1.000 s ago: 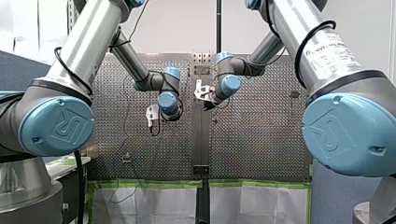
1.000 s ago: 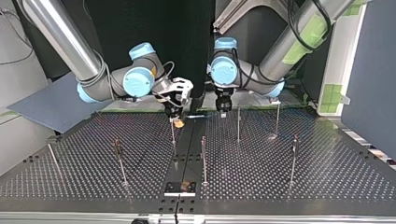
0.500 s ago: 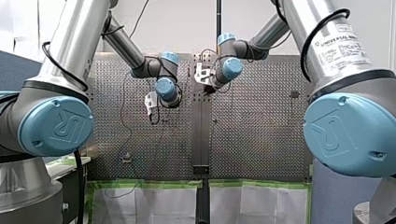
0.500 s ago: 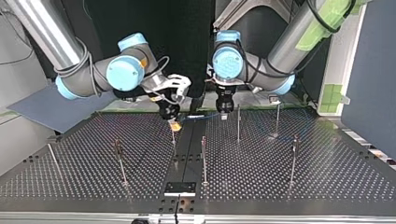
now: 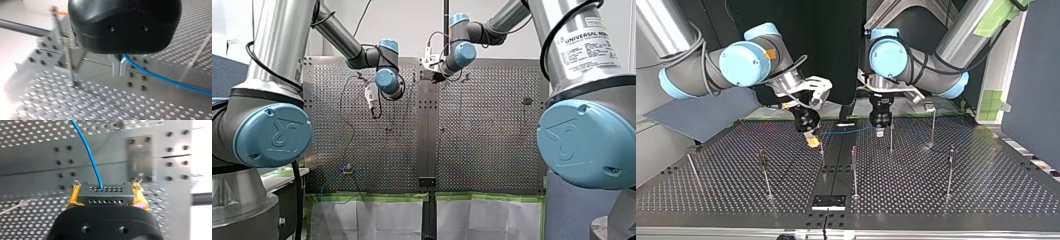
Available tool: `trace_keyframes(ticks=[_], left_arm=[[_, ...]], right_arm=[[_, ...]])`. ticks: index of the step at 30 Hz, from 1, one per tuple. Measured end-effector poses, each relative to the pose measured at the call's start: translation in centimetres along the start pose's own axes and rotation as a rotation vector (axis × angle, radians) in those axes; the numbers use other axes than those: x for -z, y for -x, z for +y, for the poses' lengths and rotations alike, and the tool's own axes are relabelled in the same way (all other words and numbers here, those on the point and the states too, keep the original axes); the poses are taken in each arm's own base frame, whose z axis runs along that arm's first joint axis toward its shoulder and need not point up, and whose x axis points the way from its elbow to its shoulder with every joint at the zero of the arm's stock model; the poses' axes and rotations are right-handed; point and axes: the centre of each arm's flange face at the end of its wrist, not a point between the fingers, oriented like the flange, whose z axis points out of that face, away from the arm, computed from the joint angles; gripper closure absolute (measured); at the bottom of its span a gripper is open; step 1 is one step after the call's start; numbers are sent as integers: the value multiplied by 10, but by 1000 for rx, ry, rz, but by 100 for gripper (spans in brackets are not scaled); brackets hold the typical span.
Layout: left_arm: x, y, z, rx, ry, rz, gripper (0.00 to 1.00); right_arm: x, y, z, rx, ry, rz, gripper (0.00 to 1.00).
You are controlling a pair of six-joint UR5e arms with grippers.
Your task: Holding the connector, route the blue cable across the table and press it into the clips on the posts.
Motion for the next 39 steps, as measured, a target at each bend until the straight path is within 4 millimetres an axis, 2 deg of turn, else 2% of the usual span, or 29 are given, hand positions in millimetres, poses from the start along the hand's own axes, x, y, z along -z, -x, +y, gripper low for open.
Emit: trace_keyframes(ticks=[5, 10, 16, 19, 23, 29, 39], left_arm=[[5, 26, -5, 23, -27, -45, 100], [11, 60, -13, 61, -76, -109, 100], [17, 96, -22, 91, -117, -178, 100], [13, 97, -24, 92, -126, -178, 100], [4, 86, -25, 85, -126, -161, 100], [-7, 65, -23, 73, -113, -126, 100], [-25, 58, -23, 73, -127, -130, 100]], right_arm=[[13, -22, -3, 2, -3, 37, 100], [24, -39, -6, 6, -5, 68, 100], [13, -23, -2, 6, -1, 43, 100], [6, -12, 1, 2, 2, 26, 100], [1, -6, 4, -1, 0, 21, 100], [-2, -9, 10, -2, -8, 27, 100], [-12, -13, 18, -15, -35, 42, 100]])
